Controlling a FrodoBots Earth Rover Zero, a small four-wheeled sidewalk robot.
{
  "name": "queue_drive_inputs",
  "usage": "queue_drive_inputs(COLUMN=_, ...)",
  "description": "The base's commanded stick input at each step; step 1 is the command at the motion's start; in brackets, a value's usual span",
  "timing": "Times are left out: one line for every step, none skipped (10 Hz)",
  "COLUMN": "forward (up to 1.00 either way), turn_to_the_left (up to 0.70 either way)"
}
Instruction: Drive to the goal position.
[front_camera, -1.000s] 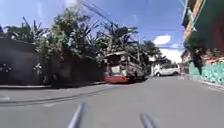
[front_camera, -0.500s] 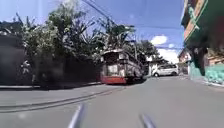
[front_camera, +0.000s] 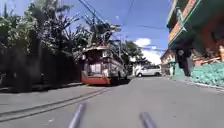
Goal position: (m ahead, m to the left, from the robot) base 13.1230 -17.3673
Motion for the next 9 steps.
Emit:
queue_drive_inputs(forward=1.00, turn_to_the_left=-0.40)
queue_drive_inputs(forward=1.00, turn_to_the_left=-0.40)
queue_drive_inputs(forward=1.00, turn_to_the_left=-0.40)
queue_drive_inputs(forward=1.00, turn_to_the_left=-0.40)
queue_drive_inputs(forward=1.00, turn_to_the_left=-0.40)
queue_drive_inputs(forward=1.00, turn_to_the_left=-0.40)
queue_drive_inputs(forward=1.00, turn_to_the_left=-0.40)
queue_drive_inputs(forward=1.00, turn_to_the_left=-0.40)
queue_drive_inputs(forward=1.00, turn_to_the_left=-0.40)
